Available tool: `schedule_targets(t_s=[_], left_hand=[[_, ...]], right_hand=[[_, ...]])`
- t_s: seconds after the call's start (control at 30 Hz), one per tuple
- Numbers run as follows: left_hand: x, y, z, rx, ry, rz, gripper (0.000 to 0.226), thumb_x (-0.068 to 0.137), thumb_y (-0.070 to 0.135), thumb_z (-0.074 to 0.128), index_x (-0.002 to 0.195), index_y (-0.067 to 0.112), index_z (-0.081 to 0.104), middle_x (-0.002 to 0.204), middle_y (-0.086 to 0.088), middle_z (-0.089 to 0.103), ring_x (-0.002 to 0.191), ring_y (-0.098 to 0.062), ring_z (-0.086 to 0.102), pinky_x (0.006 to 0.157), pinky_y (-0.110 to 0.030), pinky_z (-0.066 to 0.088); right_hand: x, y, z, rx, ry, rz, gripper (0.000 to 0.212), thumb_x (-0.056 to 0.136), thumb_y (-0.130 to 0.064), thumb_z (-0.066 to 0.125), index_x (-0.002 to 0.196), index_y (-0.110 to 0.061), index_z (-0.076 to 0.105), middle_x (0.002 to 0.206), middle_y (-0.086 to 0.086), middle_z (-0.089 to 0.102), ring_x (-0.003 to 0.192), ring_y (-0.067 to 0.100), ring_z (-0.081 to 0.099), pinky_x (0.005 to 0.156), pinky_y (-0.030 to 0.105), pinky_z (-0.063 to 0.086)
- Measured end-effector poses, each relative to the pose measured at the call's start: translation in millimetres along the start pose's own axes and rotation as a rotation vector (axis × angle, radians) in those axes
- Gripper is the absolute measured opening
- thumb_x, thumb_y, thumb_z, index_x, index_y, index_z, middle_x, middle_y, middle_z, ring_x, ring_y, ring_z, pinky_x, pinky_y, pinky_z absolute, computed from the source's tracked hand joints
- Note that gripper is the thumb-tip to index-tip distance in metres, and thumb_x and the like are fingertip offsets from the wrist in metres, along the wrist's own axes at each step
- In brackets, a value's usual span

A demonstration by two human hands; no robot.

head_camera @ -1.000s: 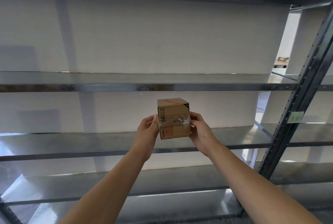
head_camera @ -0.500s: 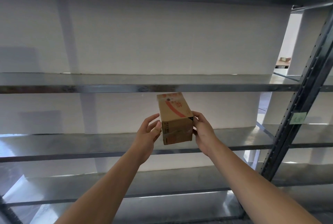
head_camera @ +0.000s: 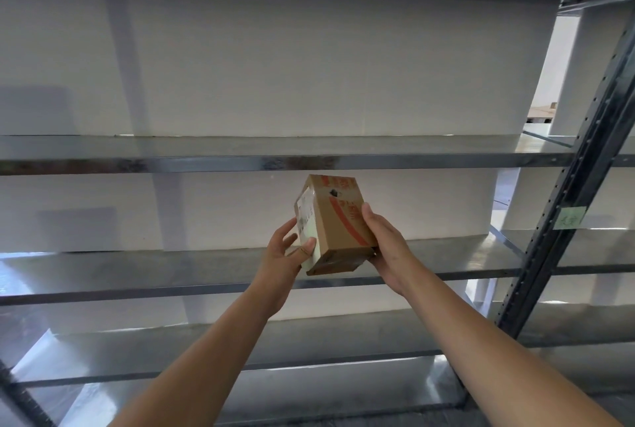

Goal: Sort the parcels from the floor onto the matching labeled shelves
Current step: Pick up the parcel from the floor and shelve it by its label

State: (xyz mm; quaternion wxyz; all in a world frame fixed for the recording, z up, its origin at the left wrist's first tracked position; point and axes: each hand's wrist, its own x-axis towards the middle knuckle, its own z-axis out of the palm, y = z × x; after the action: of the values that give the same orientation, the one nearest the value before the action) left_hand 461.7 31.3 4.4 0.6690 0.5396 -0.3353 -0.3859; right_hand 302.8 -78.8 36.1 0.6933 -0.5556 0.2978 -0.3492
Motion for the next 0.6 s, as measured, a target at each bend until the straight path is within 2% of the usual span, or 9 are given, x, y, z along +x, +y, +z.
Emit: schedule_targets(t_s=[0.07,0.1,0.2,0.3,0.4,0.6], left_hand=[[-0.3,-1.5,0.2,-0.015,-0.014,-0.064,0.087,0.073,0.044,0.076,0.149,0.022,0.039,0.140,0.000,0.055,0.126,-0.023,0.056,0.099,-0.043,0.054],[-0.8,-1.7,0.9,-0.018,-0.028,-0.073,0.087,0.073,0.044,0.076,0.148,0.017,0.041,0.137,-0.002,0.059,0.125,-0.023,0.058,0.101,-0.045,0.054],[-5.2,0.4,5.3,-0.069,-0.070,-0.068,0.076,0.078,0.036,0.074,0.144,0.013,0.045,0.130,-0.004,0.064,0.119,-0.024,0.063,0.091,-0.040,0.059],[-6.5,2.0,8.0,-0.133,-0.060,-0.060,0.074,0.076,0.030,0.077,0.142,0.018,0.045,0.127,-0.008,0.066,0.113,-0.027,0.068,0.087,-0.041,0.061],[-5.9,3.4,9.3,-0.158,-0.060,-0.034,0.070,0.077,0.025,0.079,0.139,0.024,0.046,0.123,-0.010,0.069,0.109,-0.028,0.071,0.091,-0.044,0.060],[-5.0,4.0,6.8,-0.073,-0.037,0.046,0.078,0.070,0.035,0.083,0.140,0.036,0.047,0.117,0.005,0.074,0.108,-0.021,0.071,0.100,-0.046,0.054]], right_hand=[[0.0,0.0,-0.8,0.028,-0.005,-0.003,0.048,0.092,-0.049,0.061,0.131,-0.021,0.056,0.125,0.007,0.066,0.115,0.023,0.063,0.088,0.035,0.056],[-0.1,-0.3,-1.4,0.036,-0.009,-0.006,0.048,0.092,-0.047,0.062,0.131,-0.020,0.056,0.126,0.008,0.065,0.116,0.024,0.063,0.087,0.035,0.056],[-1.5,-0.3,-3.7,0.059,-0.031,-0.011,0.045,0.094,-0.046,0.060,0.130,-0.020,0.057,0.127,0.009,0.065,0.118,0.025,0.062,0.092,0.038,0.056],[-2.7,1.4,-5.4,0.085,-0.053,-0.007,0.043,0.095,-0.047,0.057,0.131,-0.022,0.056,0.127,0.009,0.064,0.119,0.025,0.062,0.095,0.041,0.056],[-2.5,2.9,-5.9,0.085,-0.045,-0.006,0.043,0.097,-0.046,0.054,0.132,-0.021,0.058,0.126,0.008,0.065,0.118,0.024,0.062,0.094,0.039,0.055],[-1.3,7.6,-5.7,-0.057,0.068,-0.031,0.037,0.100,-0.035,0.052,0.134,-0.020,0.057,0.125,0.003,0.065,0.108,0.015,0.061,0.084,0.031,0.055]])
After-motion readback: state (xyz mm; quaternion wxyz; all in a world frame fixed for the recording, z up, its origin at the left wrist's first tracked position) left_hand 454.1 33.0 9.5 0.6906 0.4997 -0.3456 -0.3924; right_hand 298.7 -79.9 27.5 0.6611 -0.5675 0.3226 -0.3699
